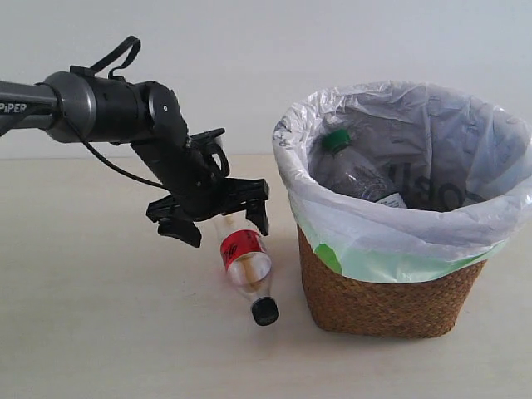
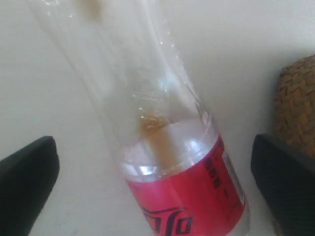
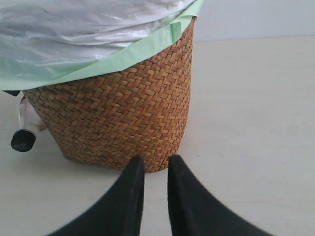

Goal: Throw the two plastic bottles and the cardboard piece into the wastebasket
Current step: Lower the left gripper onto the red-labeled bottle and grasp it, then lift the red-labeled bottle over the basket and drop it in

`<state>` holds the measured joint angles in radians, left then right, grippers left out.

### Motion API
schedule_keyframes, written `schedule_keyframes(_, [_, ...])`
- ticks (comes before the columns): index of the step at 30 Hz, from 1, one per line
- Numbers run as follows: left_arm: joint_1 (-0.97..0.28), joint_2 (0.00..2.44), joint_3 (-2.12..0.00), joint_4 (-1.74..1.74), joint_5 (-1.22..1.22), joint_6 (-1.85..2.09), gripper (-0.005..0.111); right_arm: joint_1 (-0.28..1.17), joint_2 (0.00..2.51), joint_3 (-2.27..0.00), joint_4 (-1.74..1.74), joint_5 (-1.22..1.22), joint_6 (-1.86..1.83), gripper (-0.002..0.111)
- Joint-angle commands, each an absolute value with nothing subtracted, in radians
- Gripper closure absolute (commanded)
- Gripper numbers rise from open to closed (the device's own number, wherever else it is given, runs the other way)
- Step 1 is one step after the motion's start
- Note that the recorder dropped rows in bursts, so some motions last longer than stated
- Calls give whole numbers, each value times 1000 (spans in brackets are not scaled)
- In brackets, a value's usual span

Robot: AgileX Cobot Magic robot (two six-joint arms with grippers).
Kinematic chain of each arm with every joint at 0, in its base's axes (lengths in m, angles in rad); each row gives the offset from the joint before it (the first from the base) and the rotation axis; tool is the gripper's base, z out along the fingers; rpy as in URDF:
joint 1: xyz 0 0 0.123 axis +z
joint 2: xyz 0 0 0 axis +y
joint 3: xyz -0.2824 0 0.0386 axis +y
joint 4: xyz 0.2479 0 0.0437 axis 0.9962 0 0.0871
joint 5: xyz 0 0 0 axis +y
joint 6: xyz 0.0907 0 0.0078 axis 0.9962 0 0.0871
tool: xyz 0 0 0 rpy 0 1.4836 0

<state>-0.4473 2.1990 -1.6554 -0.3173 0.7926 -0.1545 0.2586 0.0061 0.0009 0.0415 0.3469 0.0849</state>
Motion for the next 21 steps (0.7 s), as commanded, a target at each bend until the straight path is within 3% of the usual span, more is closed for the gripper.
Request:
schedule_keyframes(1, [-452, 2245, -1671, -337, 770, -180, -1, 260, 0, 0, 41, 343, 80, 95])
schedule_keyframes(5, [-452, 2257, -1675, -336, 737, -188, 1, 260, 0, 0, 41, 343, 80, 95])
schedule_keyframes(9, [-452, 2257, -1675, -321, 724, -233, 34, 260, 0, 0, 41, 343, 80, 95])
schedule_keyframes(10, [-450, 2257, -1675, -320, 715, -233, 48, 260, 0, 0, 41, 343, 80, 95])
schedule_keyframes(15, [-448, 2257, -1675, -314, 739, -235, 59, 260, 0, 0, 41, 341, 78, 95])
schedule_keyframes(17, [-436, 2257, -1675, -307, 775, -206, 84, 260, 0, 0, 41, 341, 78, 95])
schedule_keyframes(18, [-425, 2255, -1675, -307, 812, -179, 102, 260, 0, 0, 41, 341, 78, 95])
schedule_keyframes(21, [-398, 2244, -1675, -296, 890, -168, 103, 260, 0, 0, 41, 341, 80, 95])
